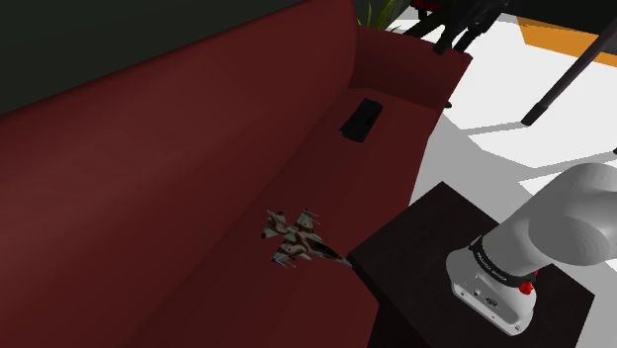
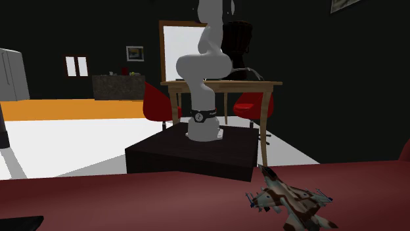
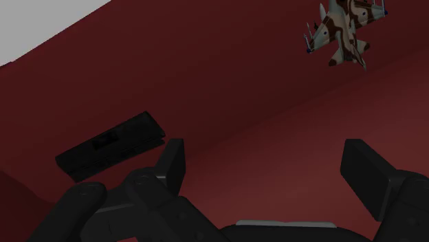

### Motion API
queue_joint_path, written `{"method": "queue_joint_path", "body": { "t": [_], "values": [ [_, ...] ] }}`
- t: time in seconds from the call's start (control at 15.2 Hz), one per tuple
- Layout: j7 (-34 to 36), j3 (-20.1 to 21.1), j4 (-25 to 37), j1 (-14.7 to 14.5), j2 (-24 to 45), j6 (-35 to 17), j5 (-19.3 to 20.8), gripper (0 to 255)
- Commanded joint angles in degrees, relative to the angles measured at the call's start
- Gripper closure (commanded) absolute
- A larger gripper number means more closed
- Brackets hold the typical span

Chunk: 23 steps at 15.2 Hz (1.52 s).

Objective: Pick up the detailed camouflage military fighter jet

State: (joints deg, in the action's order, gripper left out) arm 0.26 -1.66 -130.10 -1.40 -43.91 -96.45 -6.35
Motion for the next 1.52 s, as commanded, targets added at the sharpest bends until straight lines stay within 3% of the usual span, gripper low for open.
{"method": "queue_joint_path", "body": {
  "t": [0.0,0.79,1.45],
  "values": [
    [0.0,0.0,0.0,0.0,0.0,0.0,0.0,0],
    [3.1,7.1,-17.9,-4.7,1.6,-16.9,-6.3,0],
    [4.9,13.8,-26.9,-10.6,11.6,-34.1,-13.5,0]
  ]
}}
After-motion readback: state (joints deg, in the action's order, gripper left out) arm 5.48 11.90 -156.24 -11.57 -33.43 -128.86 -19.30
